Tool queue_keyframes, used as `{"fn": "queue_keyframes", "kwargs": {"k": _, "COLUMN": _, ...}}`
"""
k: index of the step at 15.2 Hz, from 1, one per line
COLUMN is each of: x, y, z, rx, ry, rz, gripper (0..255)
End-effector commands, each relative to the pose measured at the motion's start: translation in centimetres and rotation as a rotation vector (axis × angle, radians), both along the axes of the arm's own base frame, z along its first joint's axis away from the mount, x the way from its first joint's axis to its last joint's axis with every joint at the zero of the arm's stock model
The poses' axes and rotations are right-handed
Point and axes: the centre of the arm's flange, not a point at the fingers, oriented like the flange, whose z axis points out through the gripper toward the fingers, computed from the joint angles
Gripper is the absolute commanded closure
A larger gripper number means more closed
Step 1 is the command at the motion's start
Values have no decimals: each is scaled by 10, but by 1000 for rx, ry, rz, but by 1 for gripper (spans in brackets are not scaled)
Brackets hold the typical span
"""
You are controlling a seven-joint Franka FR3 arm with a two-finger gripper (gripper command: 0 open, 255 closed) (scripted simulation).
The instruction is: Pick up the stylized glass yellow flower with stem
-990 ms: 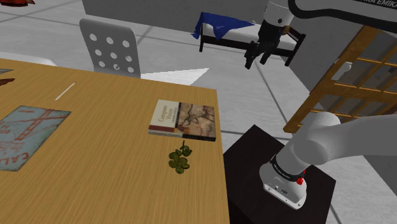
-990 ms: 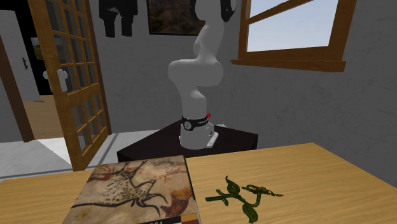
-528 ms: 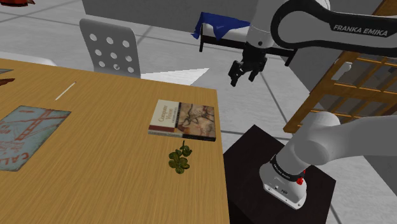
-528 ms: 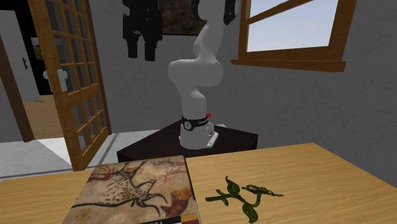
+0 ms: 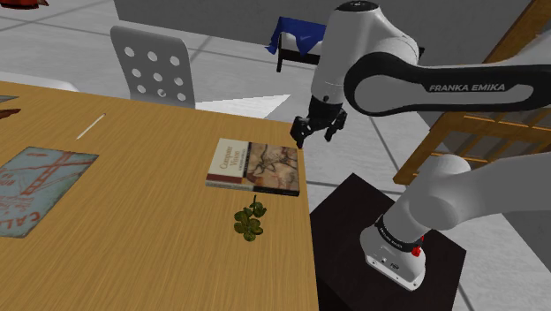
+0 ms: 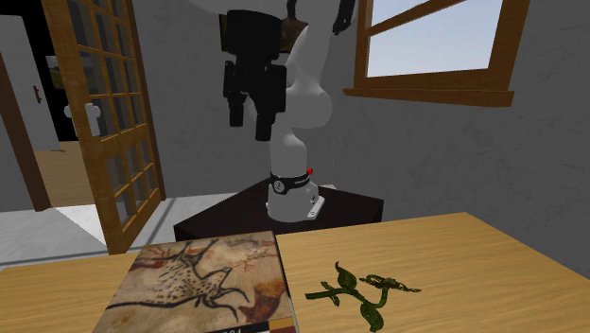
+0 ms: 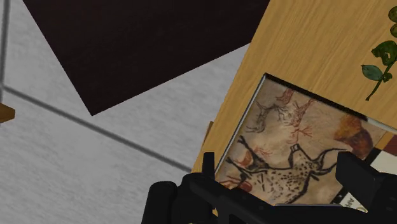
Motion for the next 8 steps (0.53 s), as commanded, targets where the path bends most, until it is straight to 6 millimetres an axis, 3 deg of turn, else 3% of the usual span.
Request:
{"fn": "queue_keyframes", "kwargs": {"k": 1, "x": 3, "y": 22, "z": -18, "rx": -7, "ry": 0, "rz": -31, "gripper": 0}}
{"fn": "queue_keyframes", "kwargs": {"k": 8, "x": 16, "y": 94, "z": -81, "rx": -33, "ry": 1, "rz": -131, "gripper": 0}}
